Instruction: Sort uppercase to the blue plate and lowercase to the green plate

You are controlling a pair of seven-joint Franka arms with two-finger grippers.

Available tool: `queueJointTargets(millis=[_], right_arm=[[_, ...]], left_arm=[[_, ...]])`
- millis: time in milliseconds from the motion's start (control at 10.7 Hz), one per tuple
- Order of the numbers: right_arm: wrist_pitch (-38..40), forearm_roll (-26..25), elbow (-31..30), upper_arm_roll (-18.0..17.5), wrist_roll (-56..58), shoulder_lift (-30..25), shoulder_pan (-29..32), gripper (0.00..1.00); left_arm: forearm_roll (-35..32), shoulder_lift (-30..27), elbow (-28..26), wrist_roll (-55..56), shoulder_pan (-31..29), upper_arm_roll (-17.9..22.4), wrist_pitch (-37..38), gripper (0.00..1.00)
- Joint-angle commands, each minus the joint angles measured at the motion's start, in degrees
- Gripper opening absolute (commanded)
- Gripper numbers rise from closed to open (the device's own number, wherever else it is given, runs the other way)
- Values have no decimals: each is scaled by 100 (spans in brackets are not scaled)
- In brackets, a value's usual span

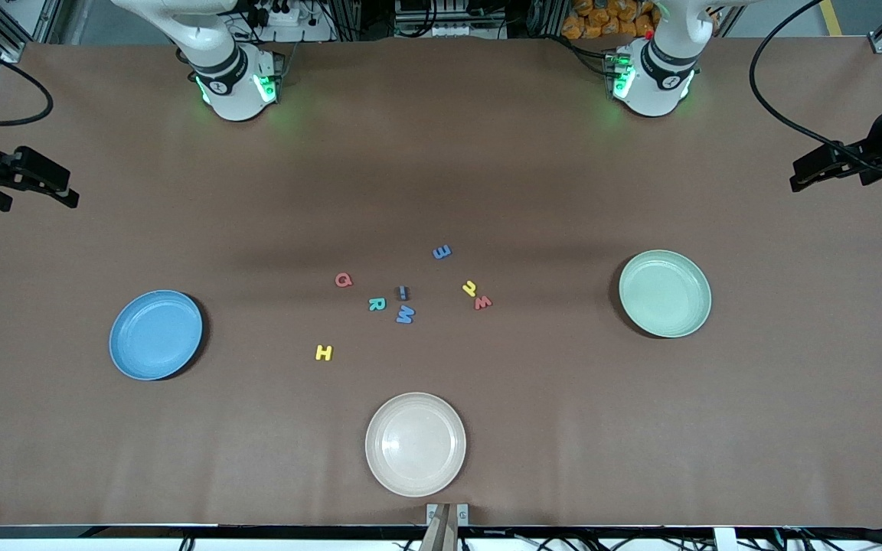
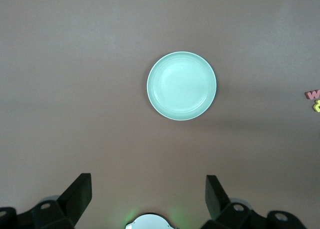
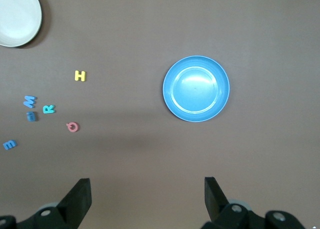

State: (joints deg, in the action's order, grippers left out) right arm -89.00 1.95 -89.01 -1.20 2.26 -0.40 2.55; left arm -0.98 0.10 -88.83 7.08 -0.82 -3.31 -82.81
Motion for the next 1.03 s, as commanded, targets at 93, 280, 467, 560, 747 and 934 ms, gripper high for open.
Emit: queueJointTargets(millis=[93, 280, 467, 560, 747, 934], right_arm=[[85, -212, 112, -3, 11, 118, -70, 100], [41, -204, 104, -3, -24, 189, -105, 100], [-38, -204, 60, -12, -24, 390, -132, 100], [-230, -204, -80, -12, -33, 478, -158, 100], [-530, -204, -239, -12, -225, 636, -316, 100], [-749, -204, -239, -12, -681, 934, -596, 100]], left_arm=[[141, -90, -291, 390, 214, -124, -234, 100], [351, -63, -468, 617, 284, -370, -524, 100], [493, -46, -678, 1109, 337, -660, -875, 100], [493, -11, -740, 1329, 363, -801, -1068, 100], [493, 59, -855, 1890, 390, -1178, -1342, 100], [502, 191, -942, 2488, 512, -1434, -1640, 100]])
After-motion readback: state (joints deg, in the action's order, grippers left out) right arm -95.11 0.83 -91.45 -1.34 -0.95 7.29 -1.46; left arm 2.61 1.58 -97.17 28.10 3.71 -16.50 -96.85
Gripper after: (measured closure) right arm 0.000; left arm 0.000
